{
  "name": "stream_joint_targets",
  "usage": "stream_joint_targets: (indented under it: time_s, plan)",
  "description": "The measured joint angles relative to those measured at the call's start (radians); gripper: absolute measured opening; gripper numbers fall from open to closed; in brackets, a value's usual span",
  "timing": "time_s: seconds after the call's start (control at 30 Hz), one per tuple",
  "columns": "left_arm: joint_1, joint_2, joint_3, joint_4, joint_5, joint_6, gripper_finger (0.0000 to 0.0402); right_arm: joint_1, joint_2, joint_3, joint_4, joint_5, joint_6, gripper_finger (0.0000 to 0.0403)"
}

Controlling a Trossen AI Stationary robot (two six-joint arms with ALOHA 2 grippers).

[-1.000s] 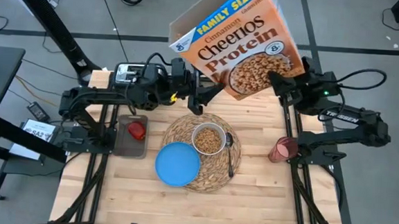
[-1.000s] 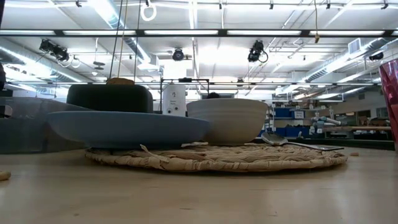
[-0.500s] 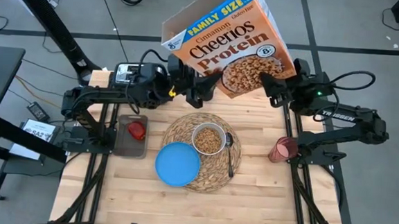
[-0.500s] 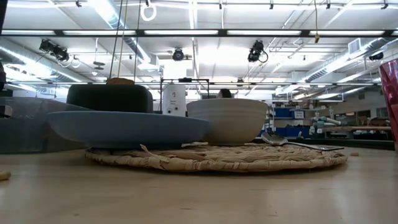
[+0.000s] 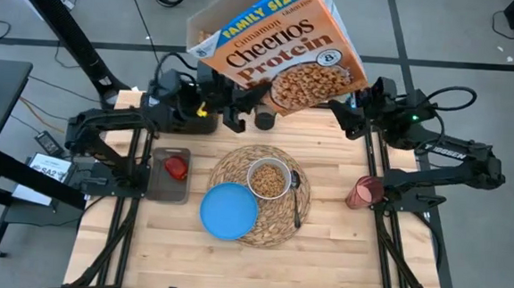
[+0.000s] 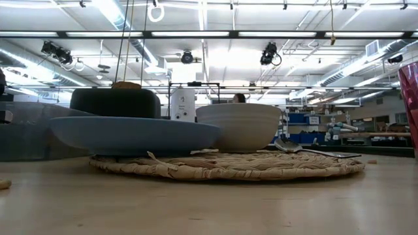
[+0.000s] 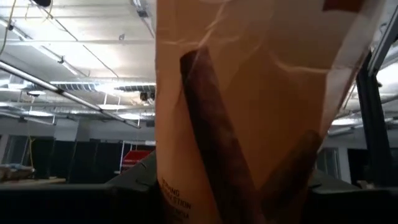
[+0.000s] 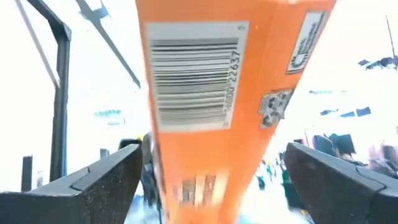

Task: Arrange a breakfast setting
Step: Pour the cereal from the yellow cereal box into the white bowl

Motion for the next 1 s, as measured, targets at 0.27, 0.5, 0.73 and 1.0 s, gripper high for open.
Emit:
stream_joint_targets:
  time_s: [0.27,0.5,0.73,1.0]
  plan:
    - [0.034,-0.134,0.002,-0.332,-0.17,0.1,0.0187,0.02,-0.136,0.0,-0.274,0.033,-0.046,0.0392]
    - [0.031,-0.124,0.0,-0.464,-0.303,0.131,0.0186,0.068,-0.218,0.0,-0.352,0.135,-0.094,0.0392]
    - [0.034,-0.065,0.002,-0.525,-0.297,0.14,0.0186,0.094,-0.231,0.0,-0.373,0.187,-0.108,0.0392]
    - [0.094,0.13,0.002,-0.482,-0.268,0.057,0.0186,0.137,-0.232,0.0,-0.367,0.216,-0.115,0.0392]
